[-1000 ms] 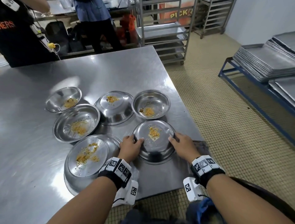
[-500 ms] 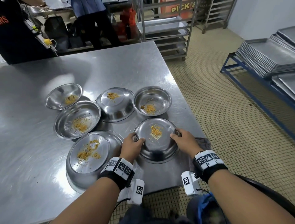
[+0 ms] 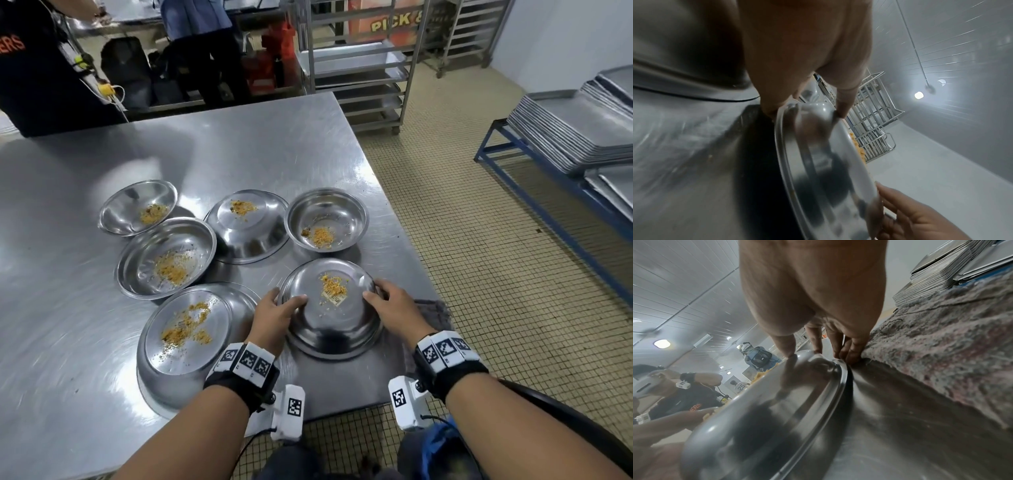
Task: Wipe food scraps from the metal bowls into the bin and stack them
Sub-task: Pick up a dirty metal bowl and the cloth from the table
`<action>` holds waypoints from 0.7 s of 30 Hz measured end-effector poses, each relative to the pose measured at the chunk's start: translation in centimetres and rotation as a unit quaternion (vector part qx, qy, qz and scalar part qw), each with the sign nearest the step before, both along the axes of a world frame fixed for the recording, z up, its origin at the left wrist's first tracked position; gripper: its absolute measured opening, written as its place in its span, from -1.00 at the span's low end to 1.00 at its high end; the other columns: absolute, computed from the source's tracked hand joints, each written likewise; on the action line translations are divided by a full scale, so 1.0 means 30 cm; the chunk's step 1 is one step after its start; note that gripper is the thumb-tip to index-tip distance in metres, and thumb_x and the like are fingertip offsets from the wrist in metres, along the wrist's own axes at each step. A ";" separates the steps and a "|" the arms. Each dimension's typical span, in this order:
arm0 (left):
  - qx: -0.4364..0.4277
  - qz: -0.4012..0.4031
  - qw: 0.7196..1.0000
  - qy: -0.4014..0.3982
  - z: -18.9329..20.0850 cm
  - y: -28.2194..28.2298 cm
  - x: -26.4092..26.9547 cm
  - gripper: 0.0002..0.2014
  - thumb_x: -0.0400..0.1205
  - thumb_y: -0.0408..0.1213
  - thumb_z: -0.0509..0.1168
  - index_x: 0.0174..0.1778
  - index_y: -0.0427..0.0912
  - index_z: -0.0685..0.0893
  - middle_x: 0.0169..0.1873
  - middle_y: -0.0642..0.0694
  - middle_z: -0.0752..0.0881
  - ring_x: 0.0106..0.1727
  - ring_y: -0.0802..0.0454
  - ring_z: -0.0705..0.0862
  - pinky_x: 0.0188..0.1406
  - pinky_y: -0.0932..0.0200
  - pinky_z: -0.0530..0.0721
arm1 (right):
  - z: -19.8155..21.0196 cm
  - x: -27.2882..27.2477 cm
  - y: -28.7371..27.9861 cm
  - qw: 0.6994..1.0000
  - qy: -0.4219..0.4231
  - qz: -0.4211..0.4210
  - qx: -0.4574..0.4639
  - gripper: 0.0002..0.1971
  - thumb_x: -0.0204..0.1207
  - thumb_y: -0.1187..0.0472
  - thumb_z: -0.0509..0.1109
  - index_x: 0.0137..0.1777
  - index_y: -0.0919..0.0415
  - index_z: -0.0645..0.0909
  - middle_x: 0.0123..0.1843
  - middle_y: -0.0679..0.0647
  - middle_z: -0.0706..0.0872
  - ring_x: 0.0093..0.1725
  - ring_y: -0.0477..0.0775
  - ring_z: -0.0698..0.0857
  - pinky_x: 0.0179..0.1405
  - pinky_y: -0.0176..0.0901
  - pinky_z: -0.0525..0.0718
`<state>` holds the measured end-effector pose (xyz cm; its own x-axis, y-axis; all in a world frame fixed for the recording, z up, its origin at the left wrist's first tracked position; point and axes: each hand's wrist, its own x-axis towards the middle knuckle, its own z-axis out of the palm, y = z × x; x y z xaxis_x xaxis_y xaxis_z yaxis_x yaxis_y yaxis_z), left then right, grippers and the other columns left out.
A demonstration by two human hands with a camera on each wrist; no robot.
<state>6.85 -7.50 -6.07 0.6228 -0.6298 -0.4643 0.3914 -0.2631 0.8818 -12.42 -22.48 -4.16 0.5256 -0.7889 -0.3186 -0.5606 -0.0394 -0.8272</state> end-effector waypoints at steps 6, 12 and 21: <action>-0.056 0.007 0.998 0.041 0.008 0.025 -0.005 -0.57 0.60 -0.46 0.54 0.39 -0.34 0.67 0.15 -0.41 0.84 0.10 -0.31 0.87 -0.02 -0.01 0.86 | 0.006 0.016 0.007 1.000 0.006 -0.002 0.019 -0.50 0.67 -0.04 0.43 0.57 0.01 0.50 0.40 0.00 0.65 0.40 0.09 0.62 0.46 0.10 0.61; -0.087 -0.006 0.995 0.044 0.006 0.038 0.018 -0.55 0.56 -0.45 0.56 0.38 -0.26 0.70 0.16 -0.39 0.84 0.18 -0.37 0.84 0.18 -0.14 0.80 | 0.018 0.002 0.006 0.996 -0.046 -0.039 0.068 -0.26 0.52 -0.20 0.53 0.64 0.01 0.38 0.44 -0.01 0.62 0.36 0.07 0.67 0.43 0.17 0.66; -0.101 -0.042 0.993 0.052 0.022 0.029 -0.009 -0.47 0.46 -0.47 0.62 0.34 -0.20 0.68 0.12 -0.37 0.86 0.07 -0.27 0.87 0.07 -0.05 0.86 | 0.042 -0.118 0.059 0.992 -0.107 -0.032 0.058 -0.51 0.43 -0.35 0.52 0.27 -0.16 0.66 0.17 -0.11 0.83 0.13 -0.09 0.80 0.22 0.01 0.78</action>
